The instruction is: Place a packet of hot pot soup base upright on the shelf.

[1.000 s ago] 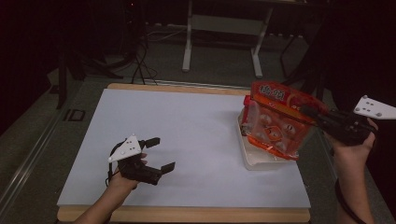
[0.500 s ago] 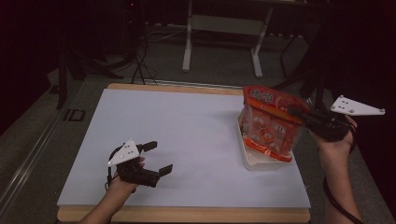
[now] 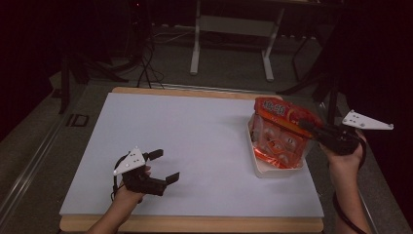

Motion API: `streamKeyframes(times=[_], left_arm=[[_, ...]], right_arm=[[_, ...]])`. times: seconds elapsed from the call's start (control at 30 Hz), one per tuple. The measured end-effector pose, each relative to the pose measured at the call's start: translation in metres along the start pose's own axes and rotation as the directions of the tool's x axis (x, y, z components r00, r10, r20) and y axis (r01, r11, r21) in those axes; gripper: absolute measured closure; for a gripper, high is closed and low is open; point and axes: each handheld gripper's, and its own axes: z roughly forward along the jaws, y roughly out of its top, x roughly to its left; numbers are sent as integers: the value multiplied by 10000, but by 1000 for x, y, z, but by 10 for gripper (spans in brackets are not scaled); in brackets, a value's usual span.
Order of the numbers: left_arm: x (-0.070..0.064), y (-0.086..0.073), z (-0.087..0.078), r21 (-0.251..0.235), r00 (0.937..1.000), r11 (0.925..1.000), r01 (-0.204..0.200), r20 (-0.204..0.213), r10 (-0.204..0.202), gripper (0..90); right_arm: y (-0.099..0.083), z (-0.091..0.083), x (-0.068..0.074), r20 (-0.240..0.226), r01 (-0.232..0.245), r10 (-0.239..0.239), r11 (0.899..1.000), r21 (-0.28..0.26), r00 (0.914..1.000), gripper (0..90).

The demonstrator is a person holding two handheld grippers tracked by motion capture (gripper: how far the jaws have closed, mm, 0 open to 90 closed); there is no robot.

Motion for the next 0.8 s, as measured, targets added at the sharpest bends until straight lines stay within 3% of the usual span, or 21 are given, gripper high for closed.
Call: streamKeyframes(times=[0.3,0.53,0.63,0.73,0.8], left_arm=[[1,-4,3,178,10000,9998,14,-37,-13,14],[1,-5,5,258,10000,9997,52,-68,-50,14],[0,-5,6,292,10000,9996,10,-52,-9,14],[0,-6,6,281,10000,9996,3,-30,-2,14],[0,-7,6,230,9999,9997,-128,-43,129,14]], right_arm=[[-27,0,-4,121,-372,368,9986,383,9993,900],[-48,-11,-11,594,-752,726,9963,413,9956,891],[-47,-13,-11,725,-682,648,9967,450,9953,825],[-37,-15,-7,520,-746,744,9972,32,9959,700],[-27,-16,-1,569,-524,535,9984,-202,9969,634]])
